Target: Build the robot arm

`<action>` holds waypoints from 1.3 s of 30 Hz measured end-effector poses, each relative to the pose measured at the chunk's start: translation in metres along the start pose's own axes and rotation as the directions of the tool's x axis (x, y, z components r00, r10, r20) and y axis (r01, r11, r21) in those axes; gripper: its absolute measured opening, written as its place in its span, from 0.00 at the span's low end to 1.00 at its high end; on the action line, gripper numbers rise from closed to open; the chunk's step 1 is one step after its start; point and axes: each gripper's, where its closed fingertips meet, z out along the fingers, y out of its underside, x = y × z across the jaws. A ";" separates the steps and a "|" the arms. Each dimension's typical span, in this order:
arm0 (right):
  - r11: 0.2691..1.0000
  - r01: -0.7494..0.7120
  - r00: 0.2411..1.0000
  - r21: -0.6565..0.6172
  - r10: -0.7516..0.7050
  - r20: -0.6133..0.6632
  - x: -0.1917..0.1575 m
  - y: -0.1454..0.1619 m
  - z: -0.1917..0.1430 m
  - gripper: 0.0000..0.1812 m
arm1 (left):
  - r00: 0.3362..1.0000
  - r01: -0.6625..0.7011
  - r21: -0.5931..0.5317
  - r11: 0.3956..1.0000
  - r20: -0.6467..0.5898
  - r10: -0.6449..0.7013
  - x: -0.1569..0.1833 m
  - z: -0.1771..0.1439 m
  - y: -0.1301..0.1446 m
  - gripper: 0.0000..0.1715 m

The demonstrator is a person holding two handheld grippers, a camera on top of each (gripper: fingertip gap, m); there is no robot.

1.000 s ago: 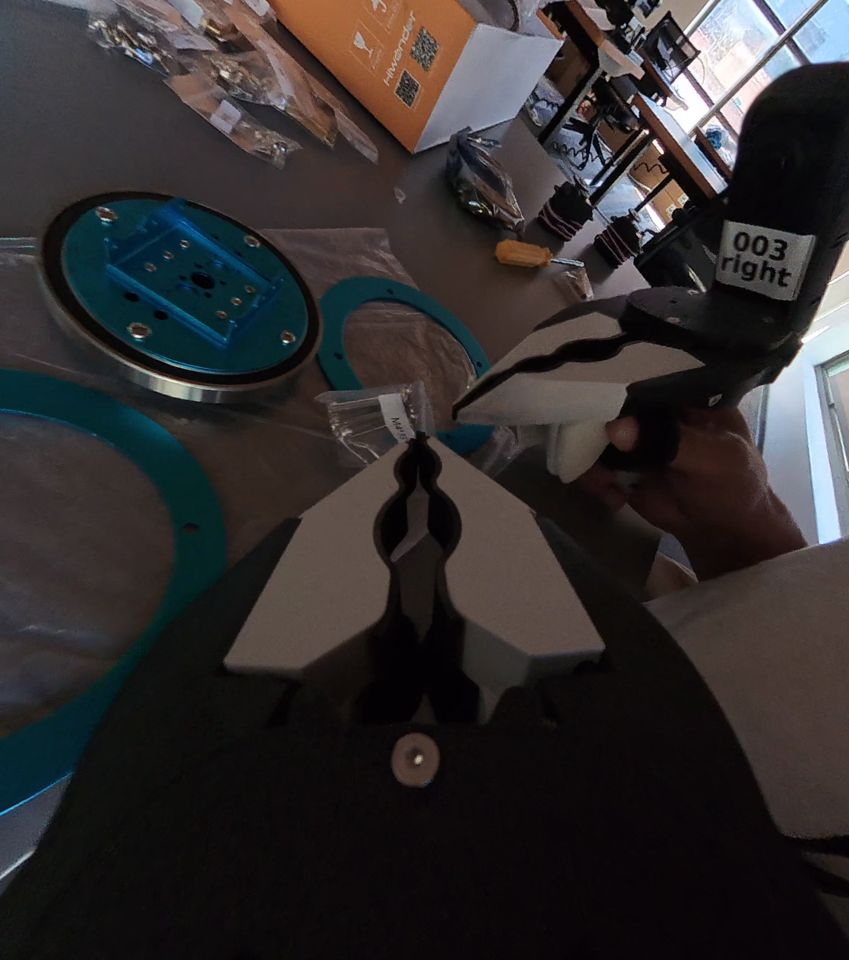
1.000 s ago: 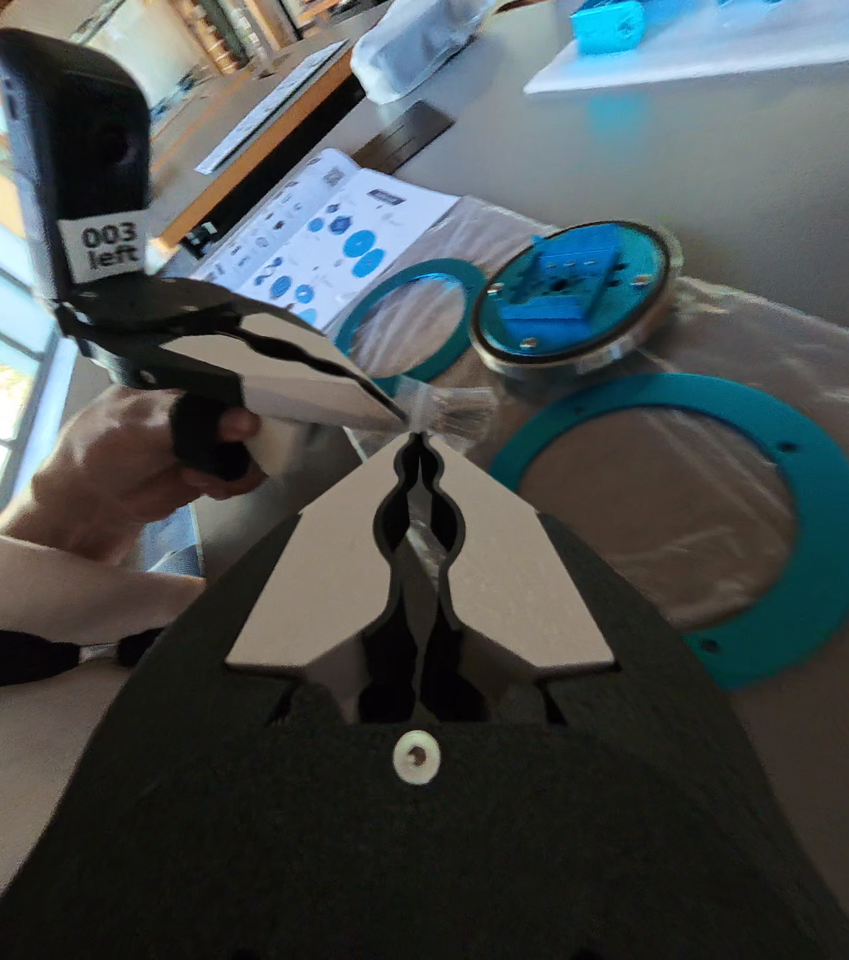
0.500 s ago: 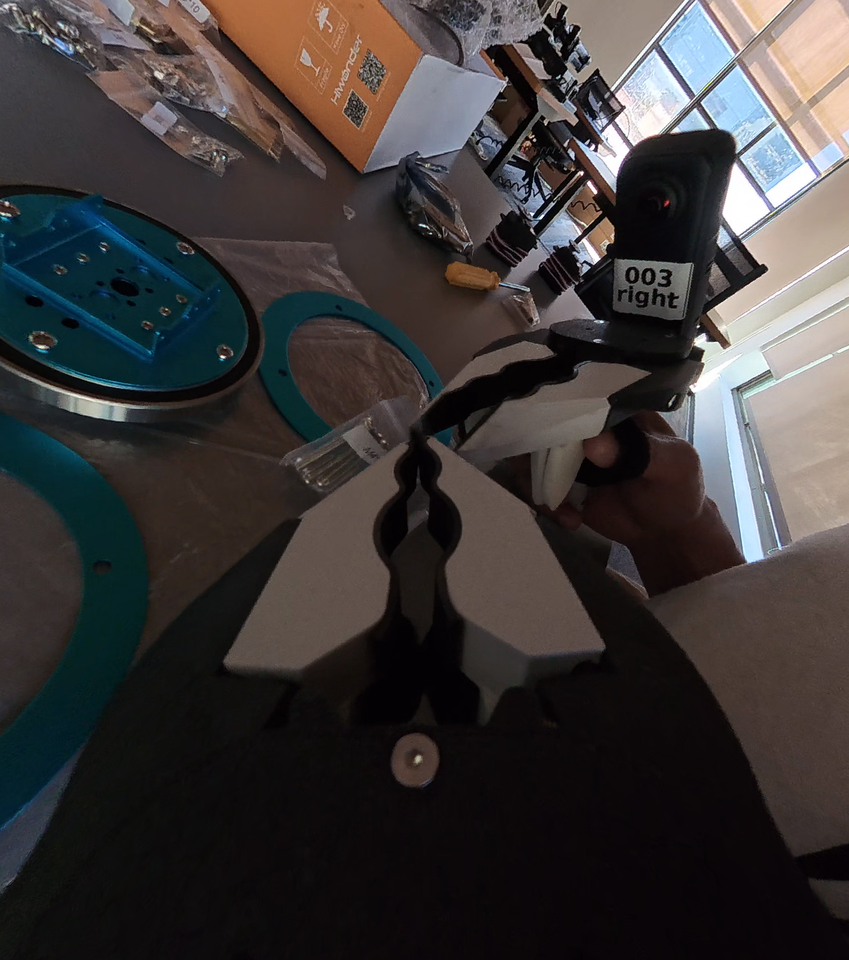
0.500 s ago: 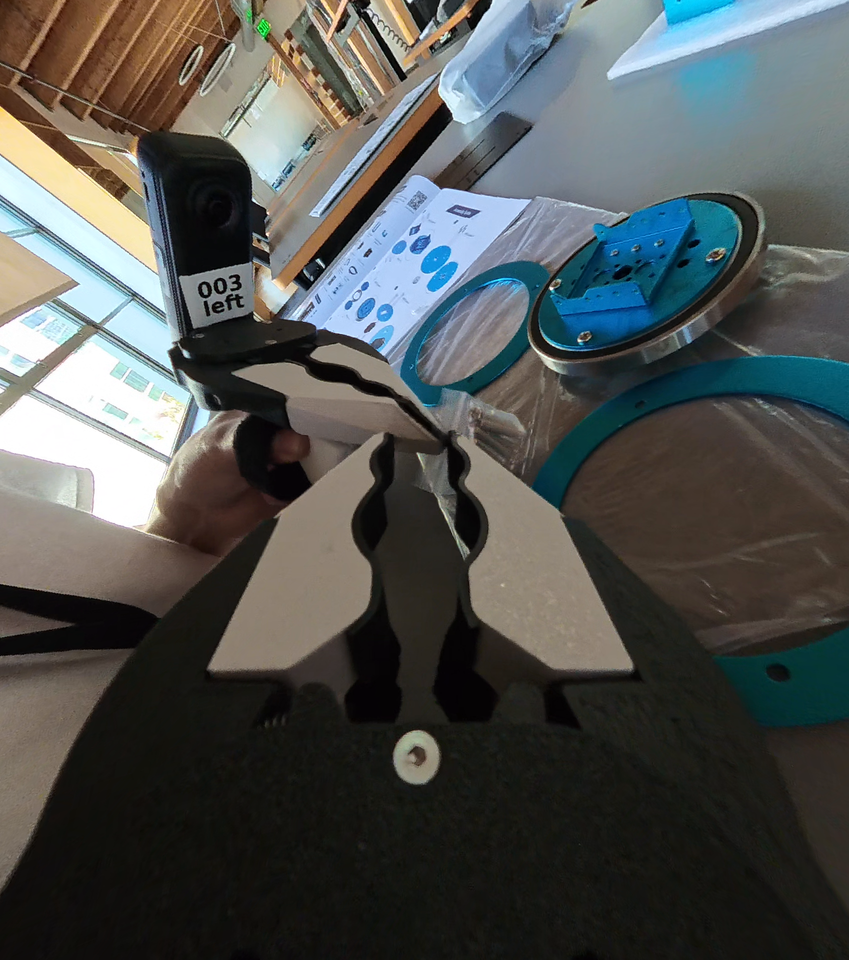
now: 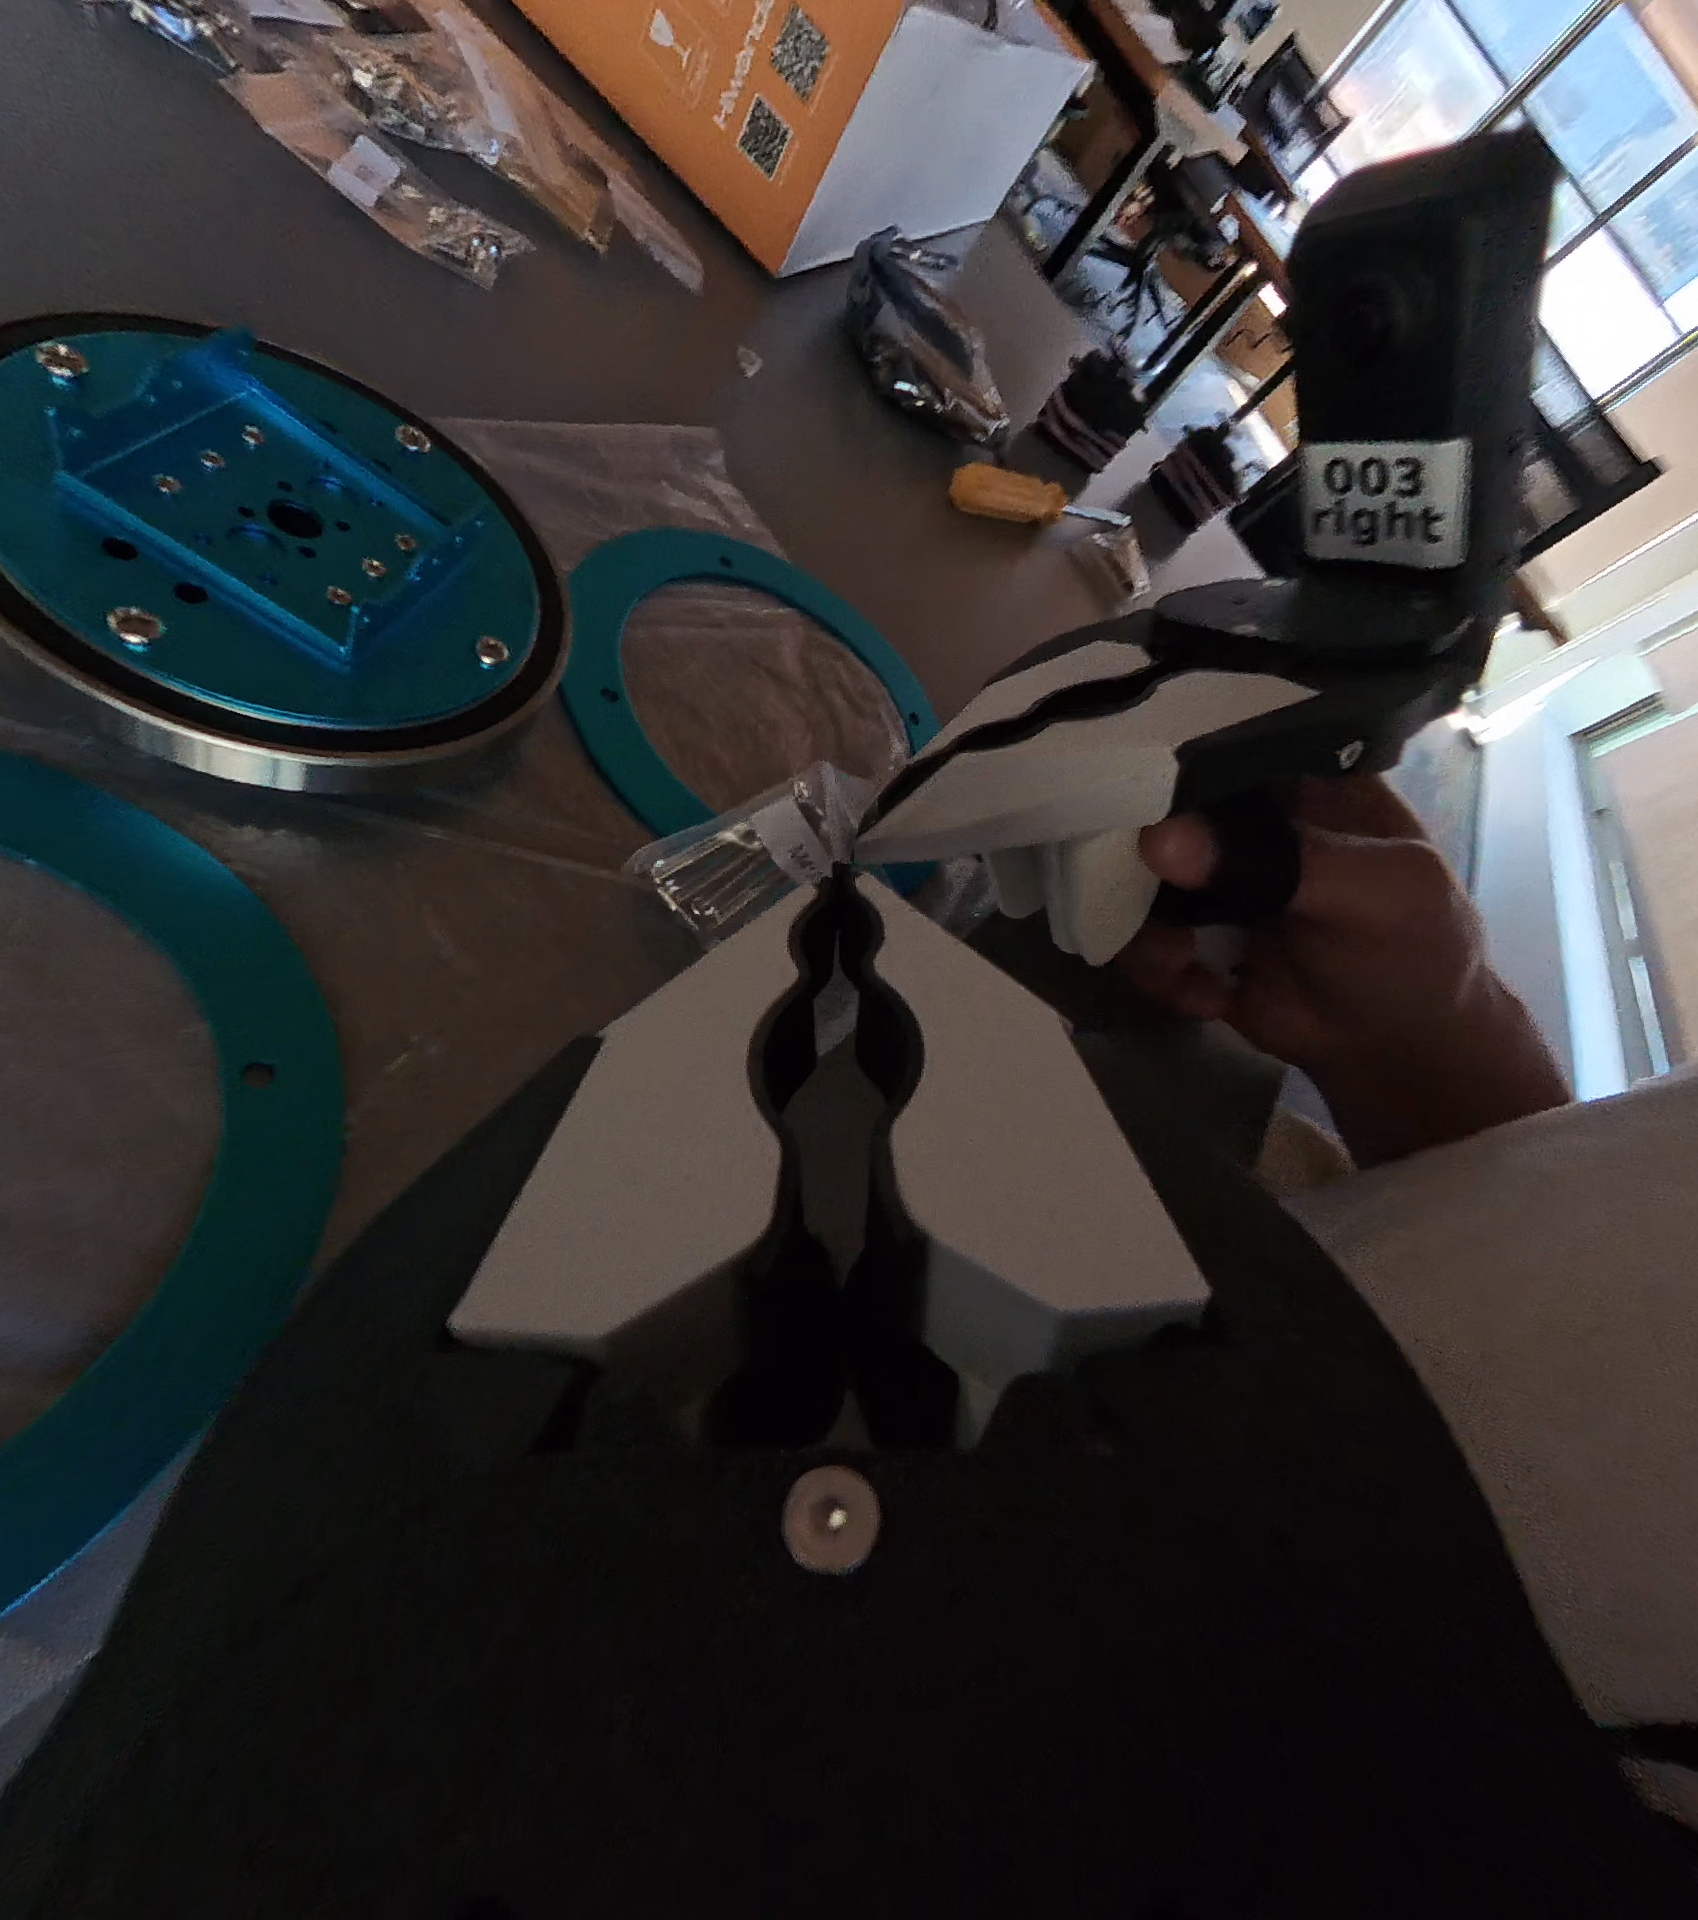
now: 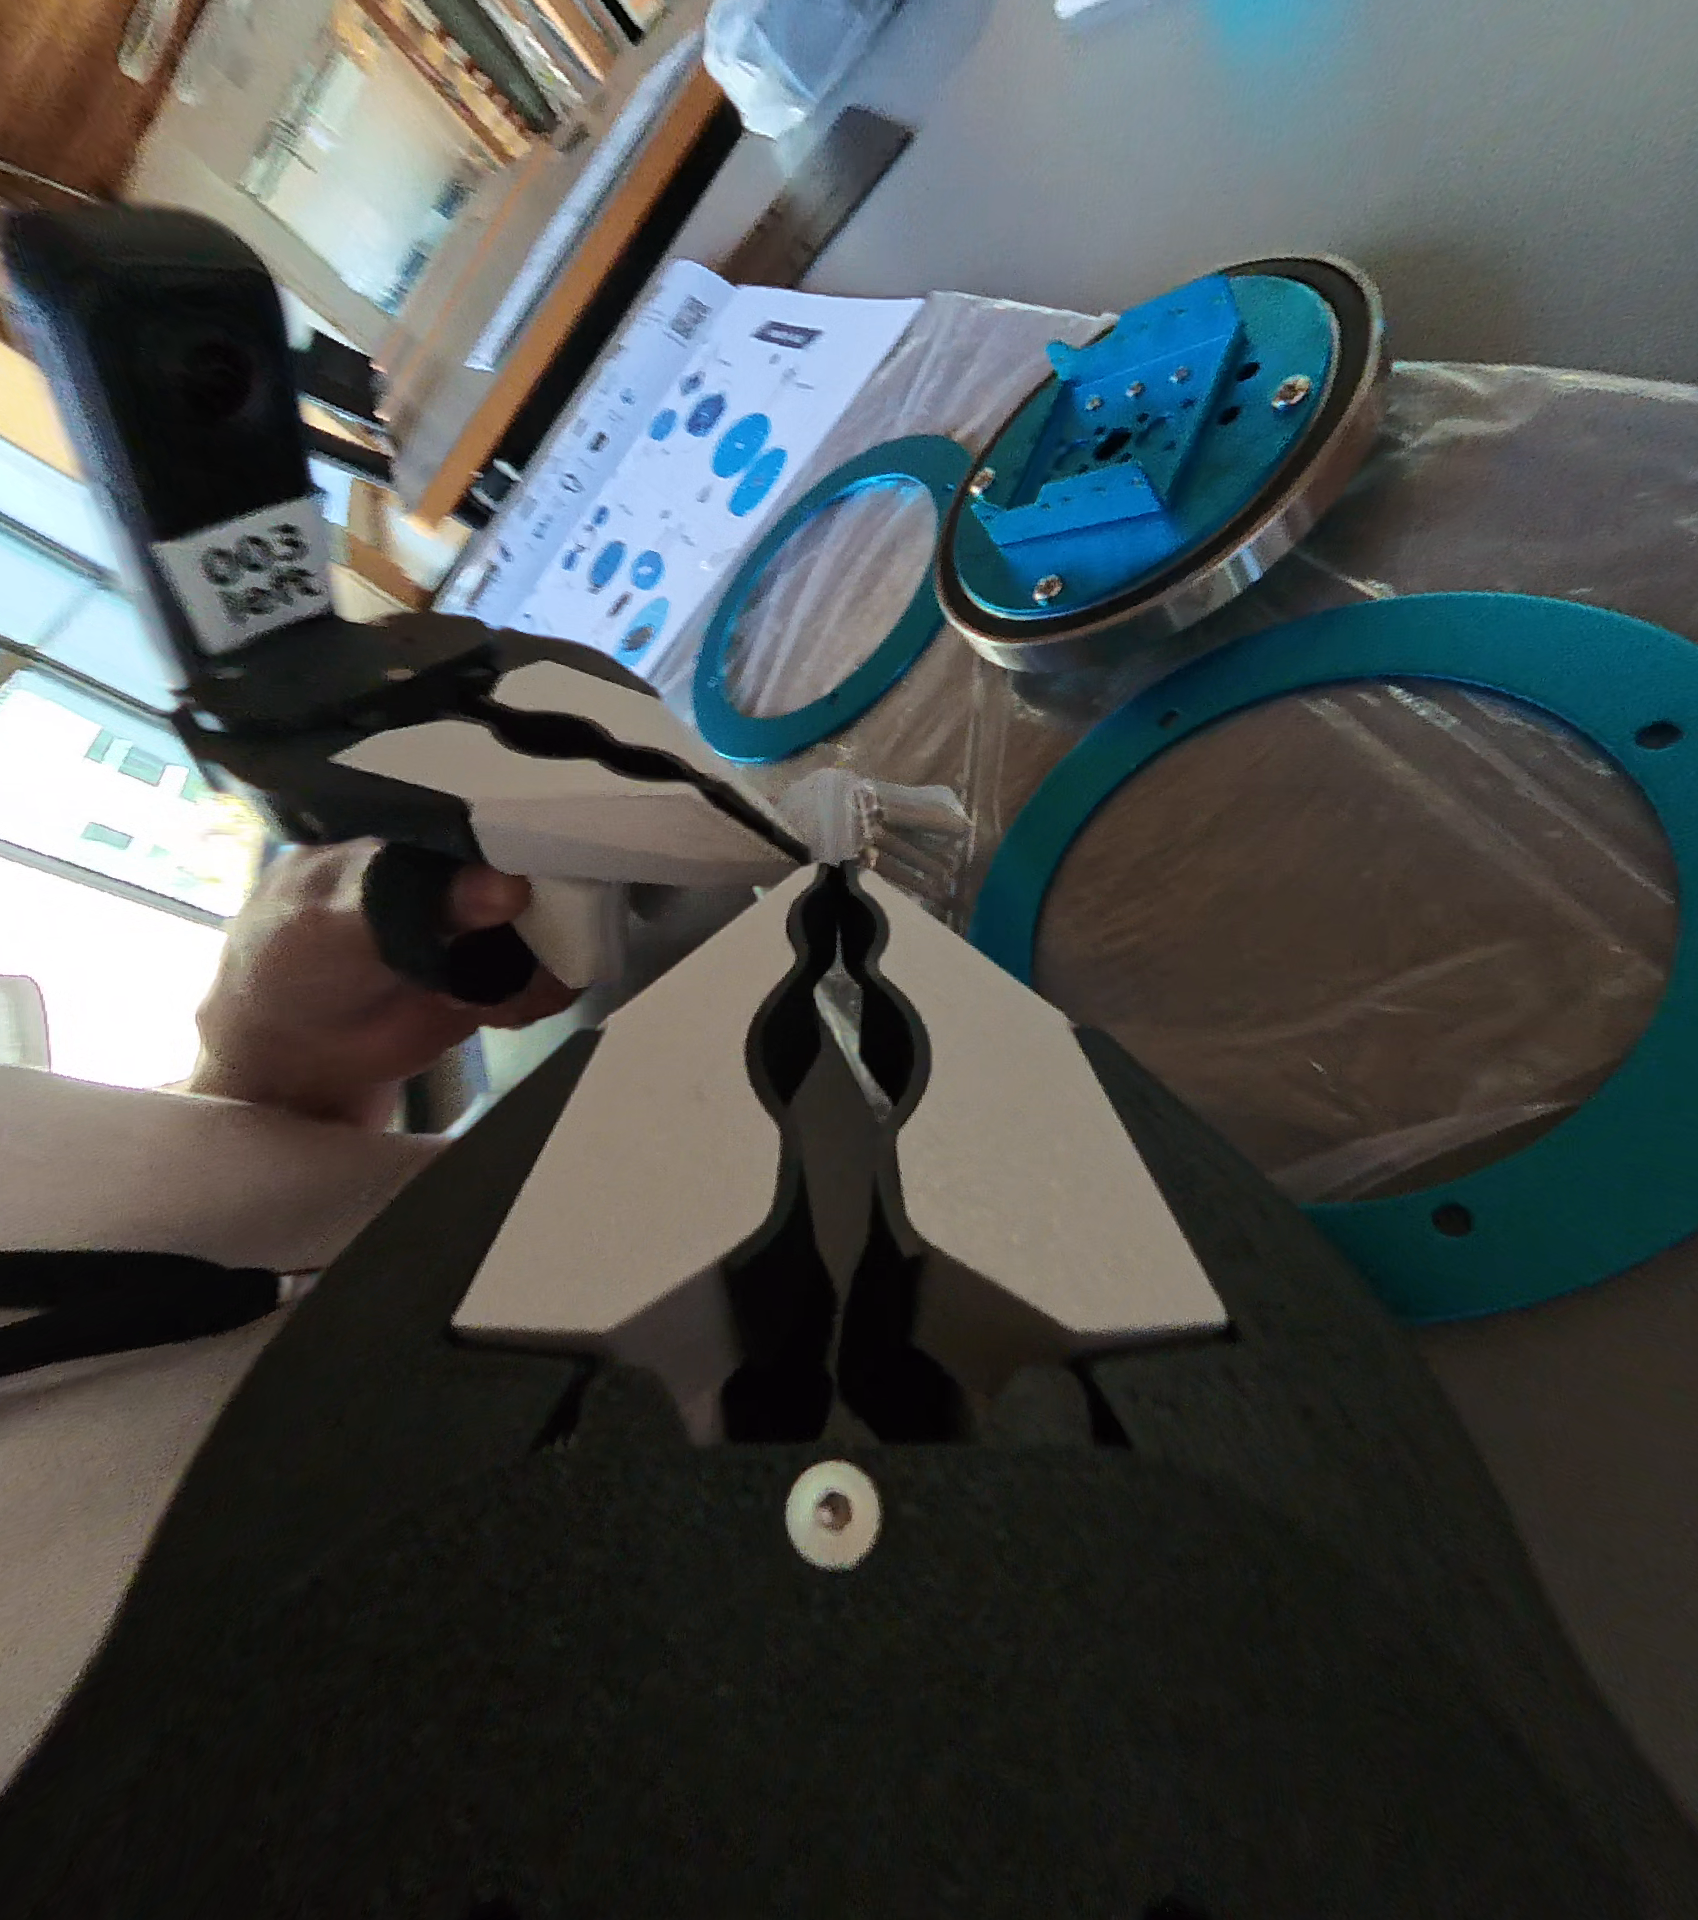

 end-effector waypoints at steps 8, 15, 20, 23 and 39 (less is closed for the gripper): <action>0.996 0.092 0.977 -0.020 -0.094 -0.189 0.011 0.009 0.000 0.00 | 0.993 -0.057 -0.011 0.998 0.105 0.058 -0.001 0.004 0.011 0.00; 0.995 0.095 0.969 0.013 -0.089 -0.229 0.017 0.005 -0.006 0.00 | 0.995 -0.050 -0.009 0.999 0.088 0.051 0.000 0.001 0.011 0.00; 0.990 0.136 0.986 0.031 -0.132 -0.099 -0.006 -0.014 -0.011 0.00 | 0.936 -0.344 0.049 0.937 0.090 0.339 0.018 -0.008 -0.010 0.01; 0.981 0.186 0.982 -0.058 -0.187 -0.016 -0.020 -0.025 -0.013 0.00 | 0.869 -0.487 0.061 0.871 0.128 0.477 0.009 -0.026 -0.024 0.17; 0.990 0.090 0.651 -0.111 0.026 0.759 -0.102 -0.080 -0.054 0.00 | 0.701 -0.254 0.190 0.948 -0.639 0.316 0.052 -0.054 -0.059 0.23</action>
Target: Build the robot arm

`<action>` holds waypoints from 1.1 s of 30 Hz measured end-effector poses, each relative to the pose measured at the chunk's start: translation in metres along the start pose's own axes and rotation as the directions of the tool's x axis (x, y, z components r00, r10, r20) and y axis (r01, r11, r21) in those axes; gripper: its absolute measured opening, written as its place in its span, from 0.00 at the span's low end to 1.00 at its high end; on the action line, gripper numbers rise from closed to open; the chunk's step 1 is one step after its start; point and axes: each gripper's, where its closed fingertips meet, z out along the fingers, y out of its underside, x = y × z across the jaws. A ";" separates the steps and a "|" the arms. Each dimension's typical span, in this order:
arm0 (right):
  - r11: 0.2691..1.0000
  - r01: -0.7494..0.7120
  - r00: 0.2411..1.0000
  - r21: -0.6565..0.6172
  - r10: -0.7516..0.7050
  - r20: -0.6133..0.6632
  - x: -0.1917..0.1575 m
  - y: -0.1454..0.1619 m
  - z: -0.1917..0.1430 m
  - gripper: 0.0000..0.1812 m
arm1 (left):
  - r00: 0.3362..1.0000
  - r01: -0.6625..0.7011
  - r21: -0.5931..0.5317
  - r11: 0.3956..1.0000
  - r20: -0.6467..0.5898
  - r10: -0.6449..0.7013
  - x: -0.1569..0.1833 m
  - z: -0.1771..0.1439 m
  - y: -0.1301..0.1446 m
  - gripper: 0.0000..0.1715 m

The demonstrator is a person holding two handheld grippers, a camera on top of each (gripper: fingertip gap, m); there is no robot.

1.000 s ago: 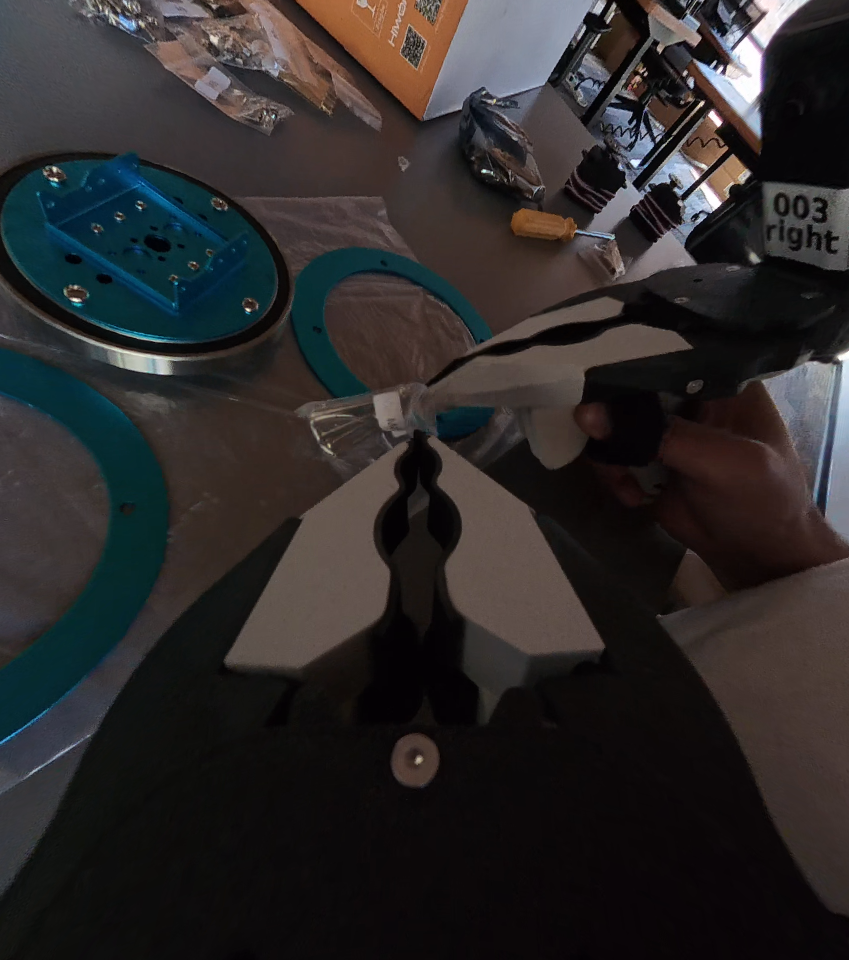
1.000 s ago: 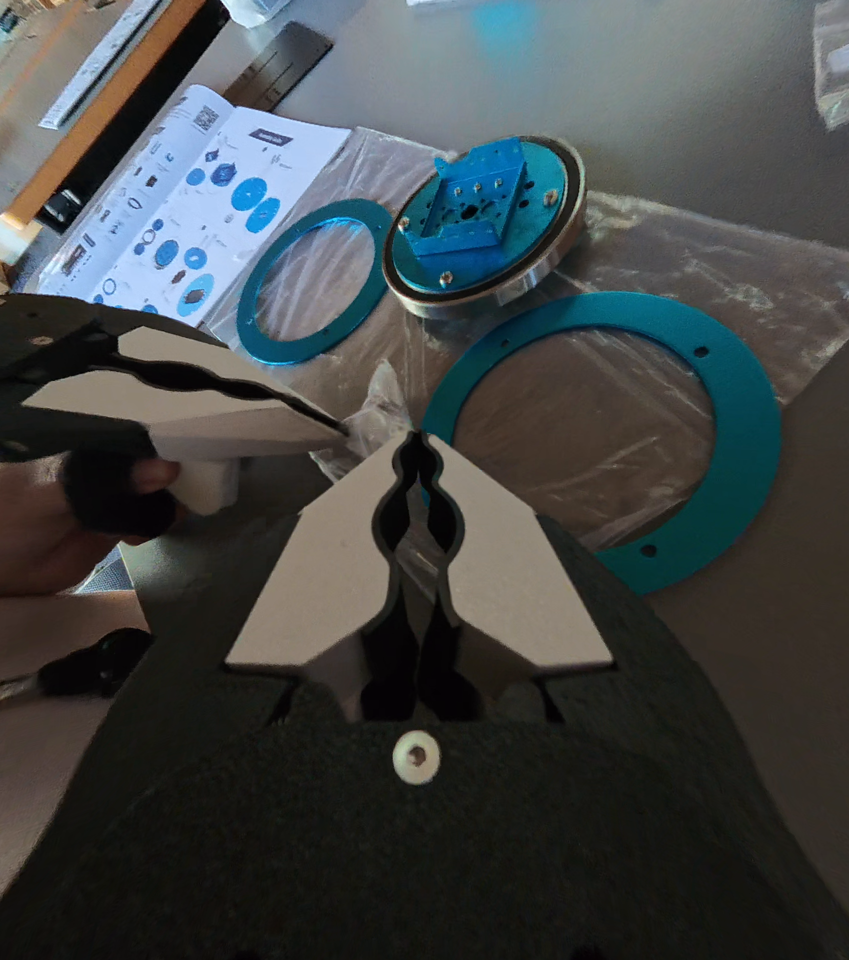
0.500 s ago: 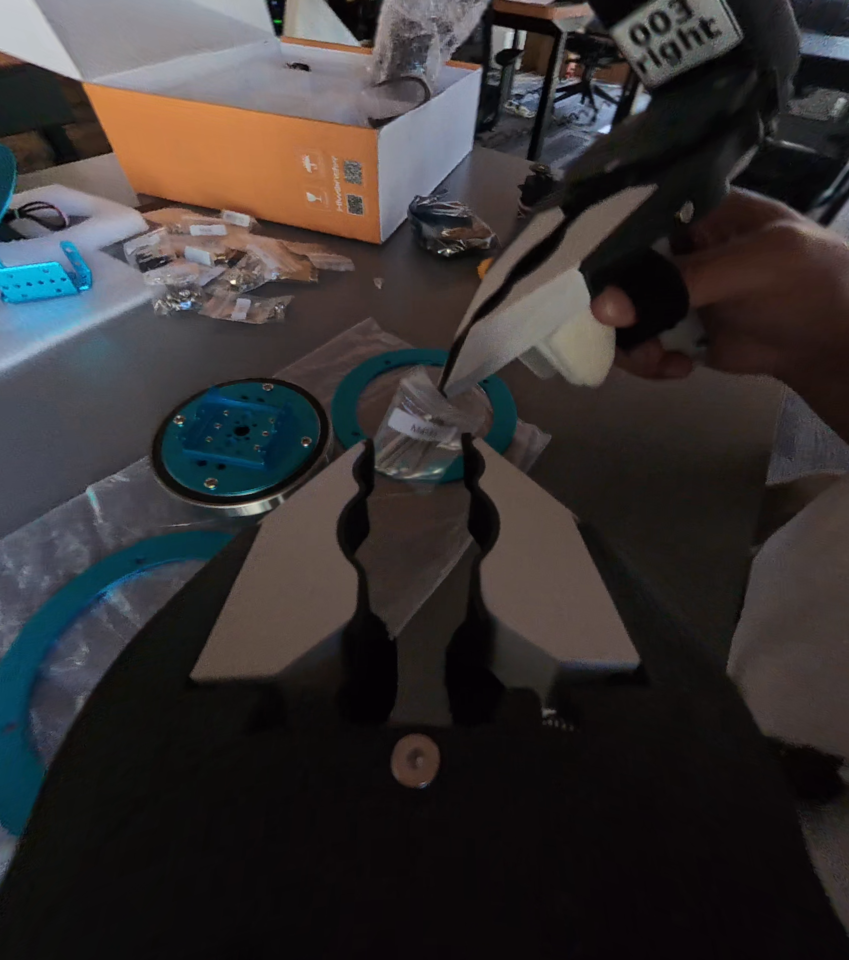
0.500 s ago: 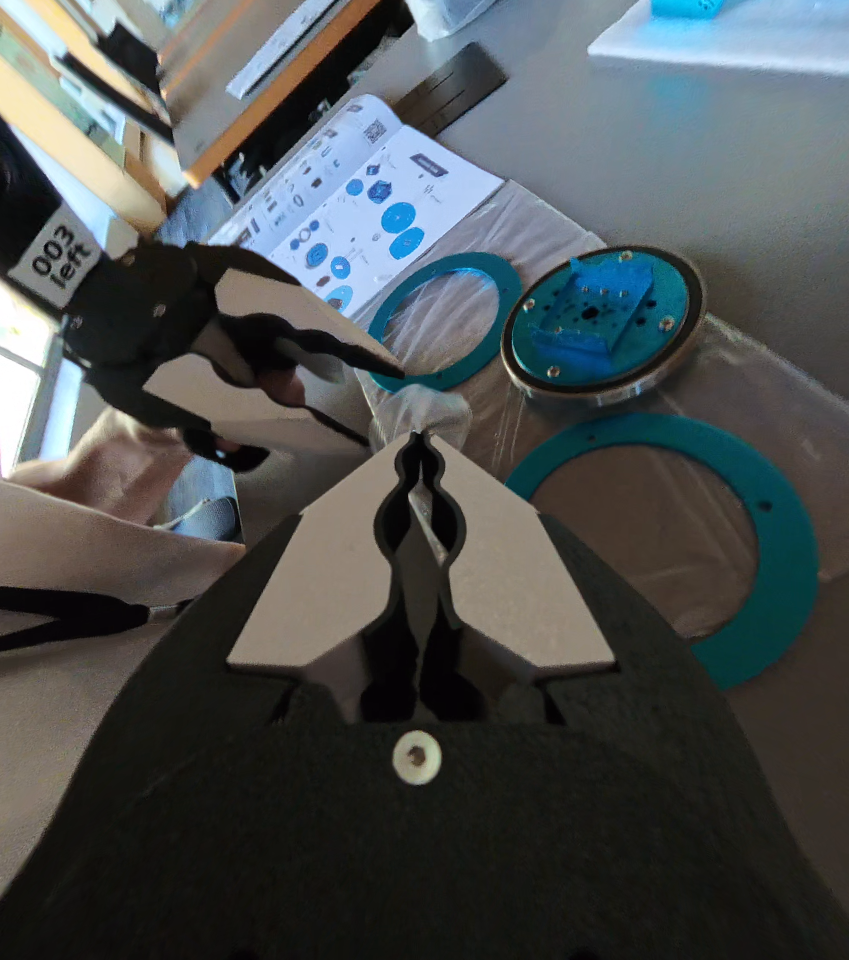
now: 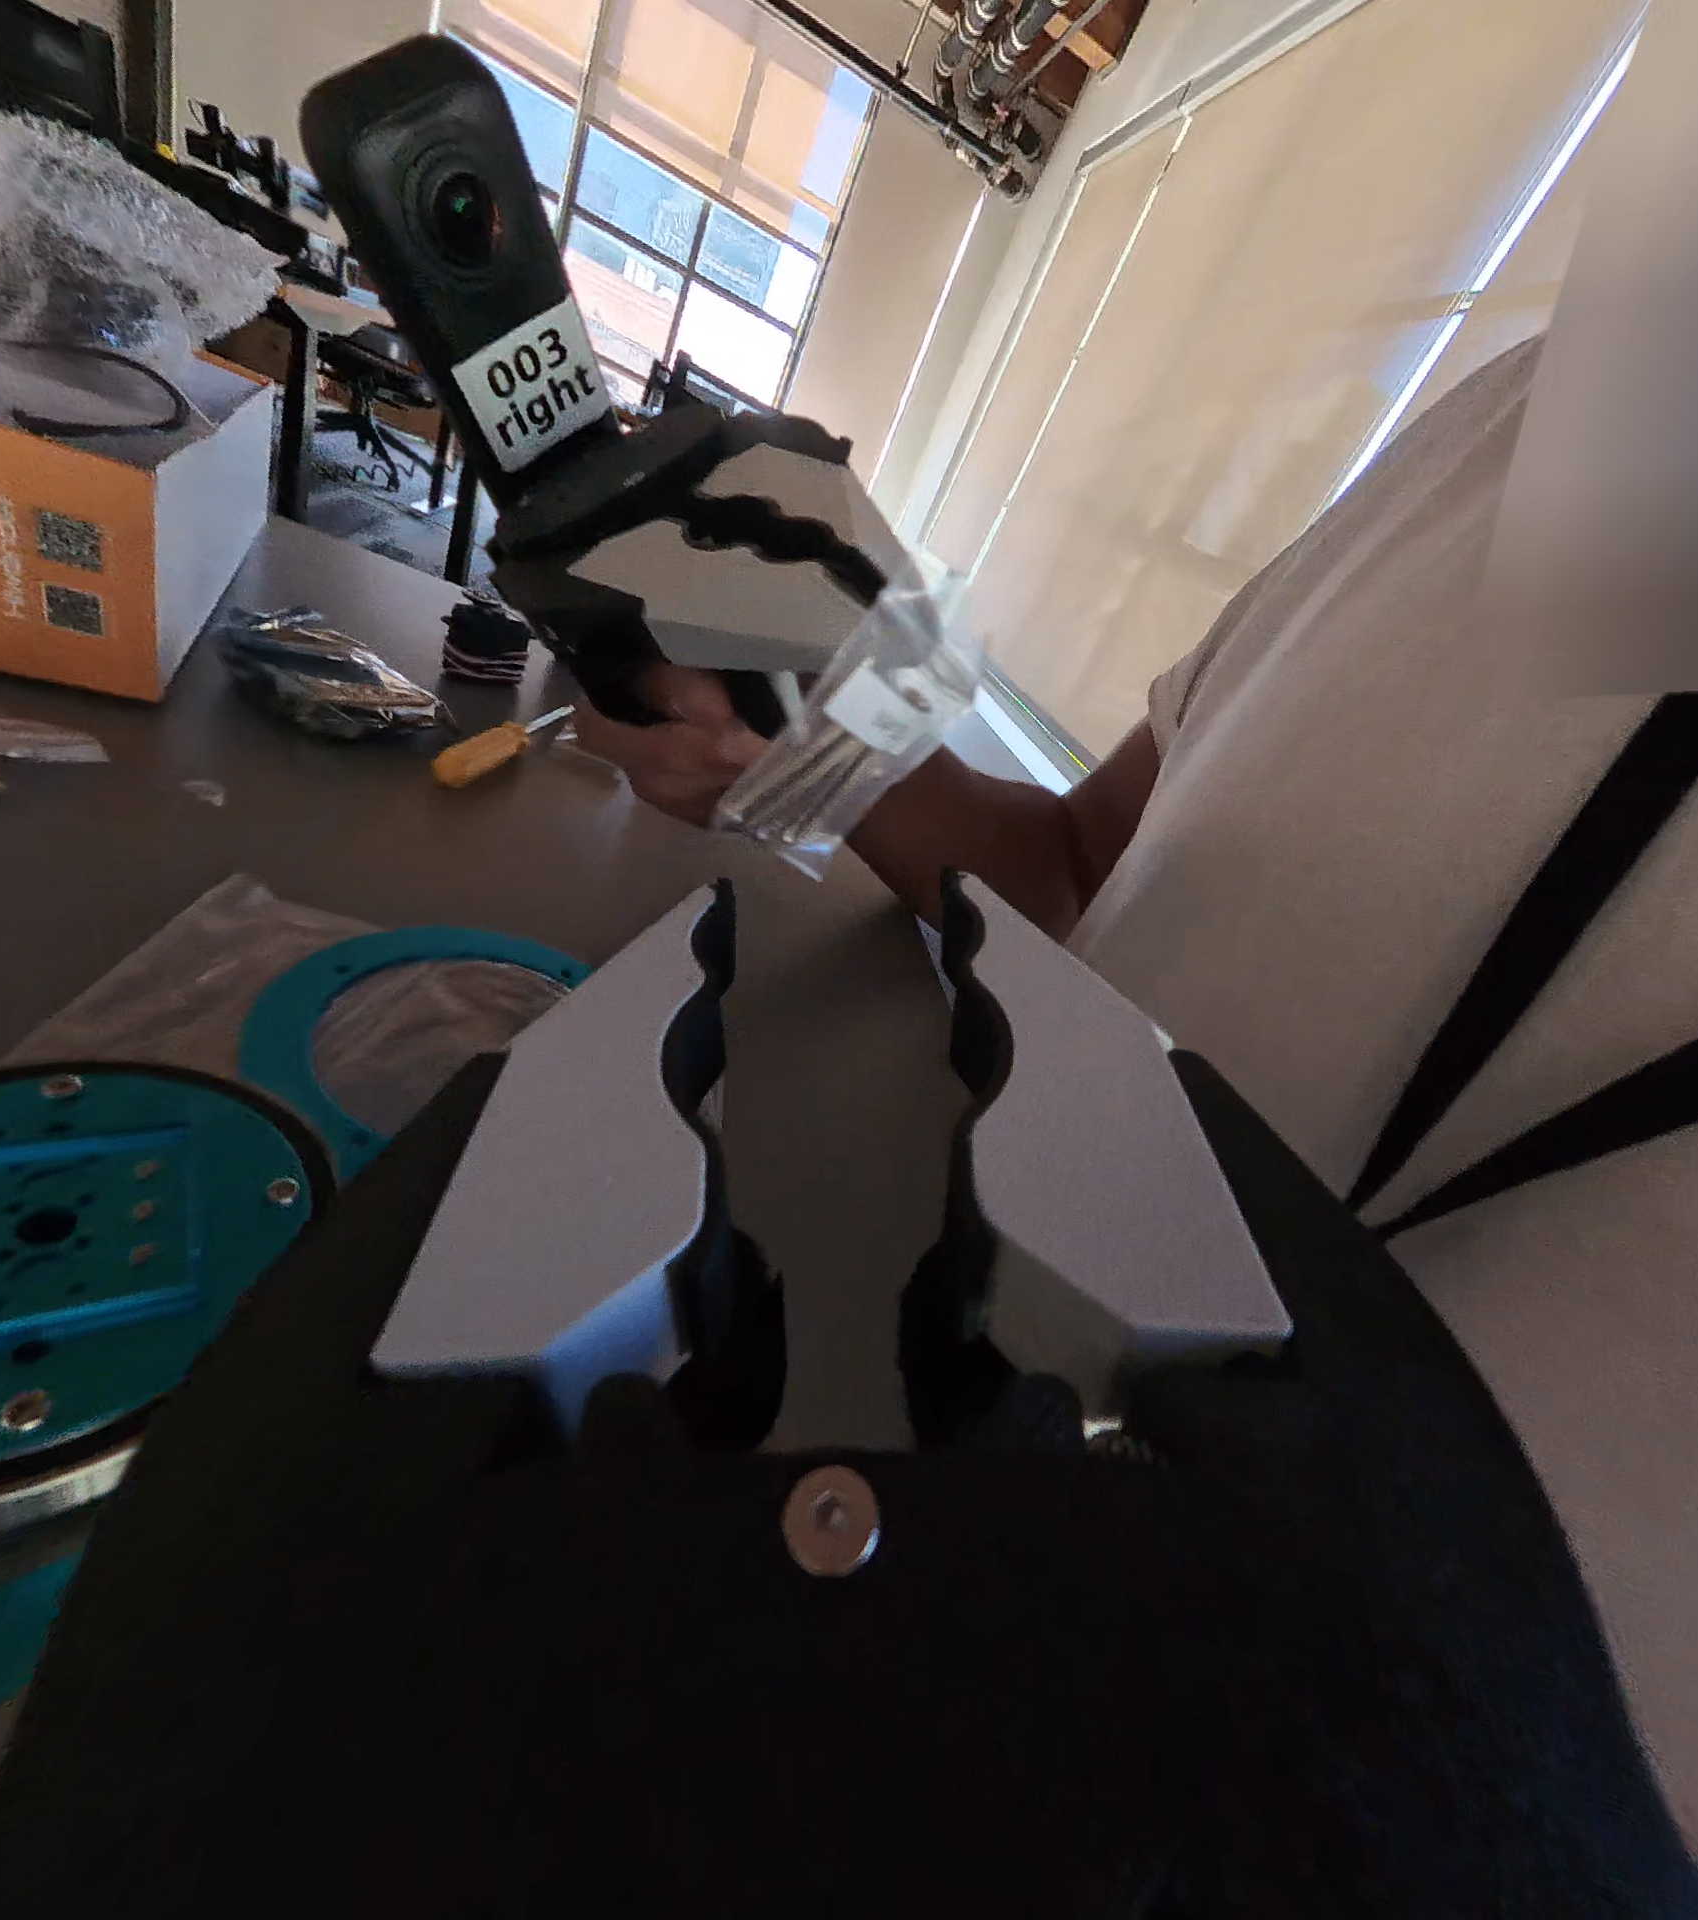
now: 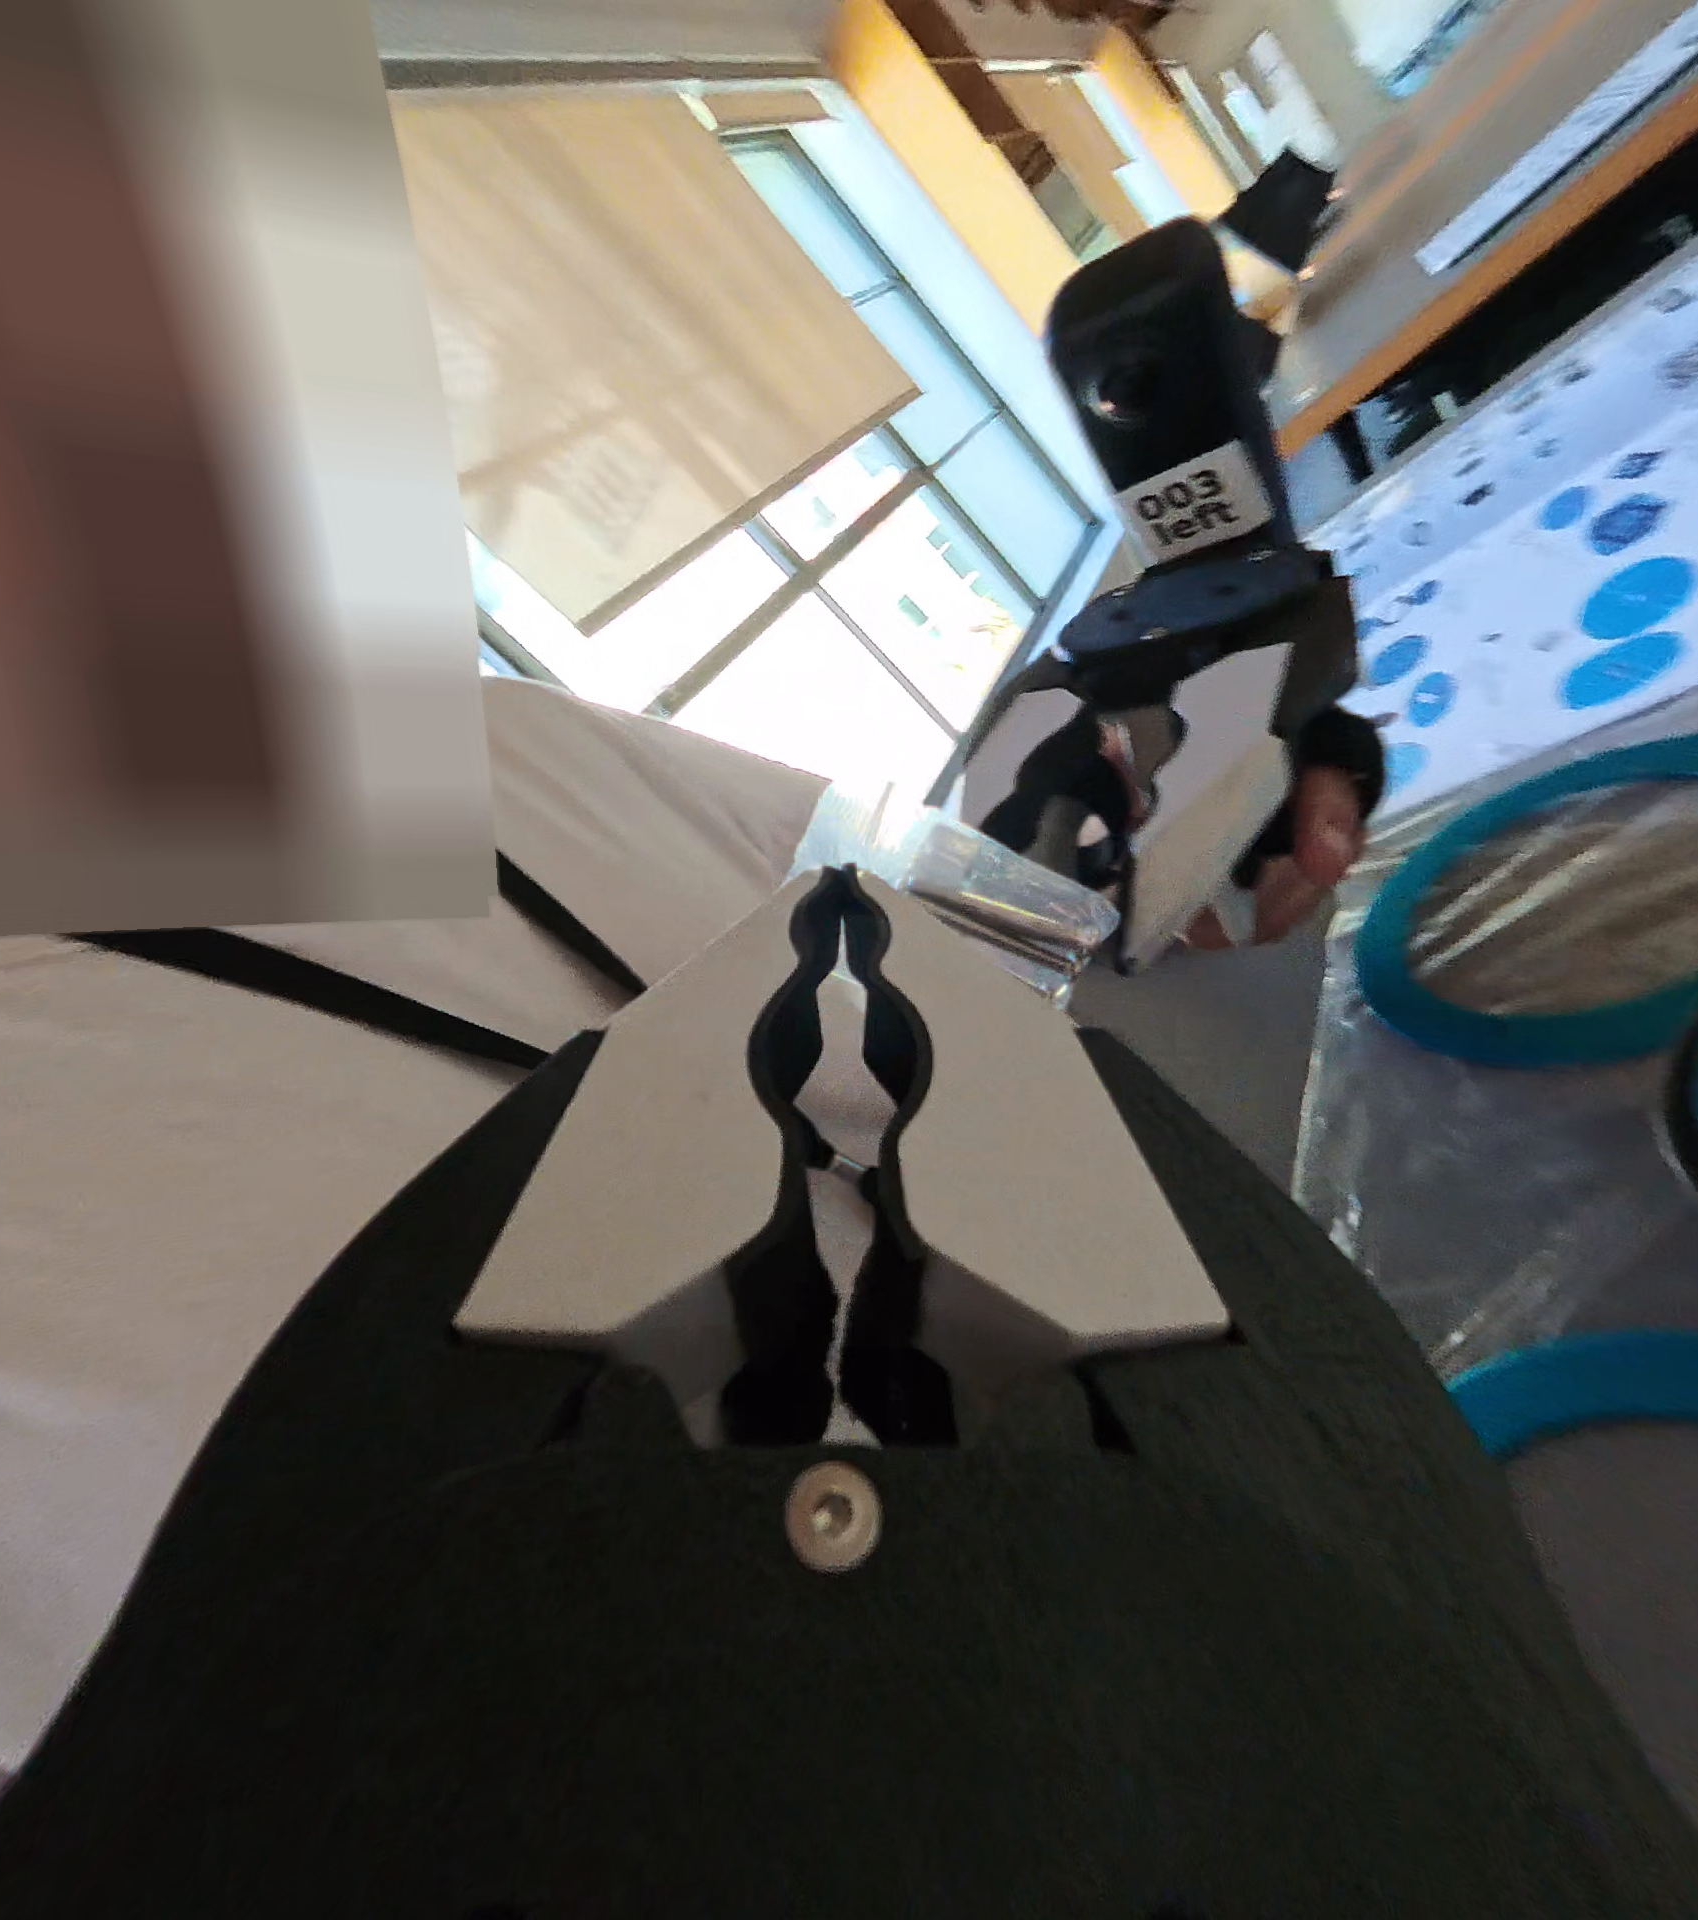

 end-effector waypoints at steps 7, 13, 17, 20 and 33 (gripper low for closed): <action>0.997 -0.051 0.994 -0.058 0.056 0.089 -0.006 0.002 0.008 0.00 | 0.999 0.010 0.098 0.995 -0.054 -0.005 0.002 -0.009 -0.019 0.20; 0.993 -0.096 0.985 -0.063 0.104 0.139 -0.006 0.003 0.008 0.00 | 0.993 -0.010 0.026 1.000 -0.120 0.013 0.013 0.006 -0.009 0.19; 0.992 -0.112 0.989 -0.051 0.116 0.096 0.004 0.001 0.002 0.00 | 0.990 -0.024 0.021 0.999 -0.140 0.027 0.019 0.003 -0.007 0.07; 0.992 -0.123 0.989 -0.029 0.125 0.075 0.010 -0.002 -0.006 0.00 | 0.993 -0.007 0.055 0.998 -0.120 0.013 0.015 -0.001 -0.012 0.08; 0.992 -0.128 0.991 0.006 0.127 0.049 0.018 0.000 -0.018 0.00 | 0.993 0.060 0.104 0.993 -0.106 -0.049 0.004 -0.007 -0.016 0.03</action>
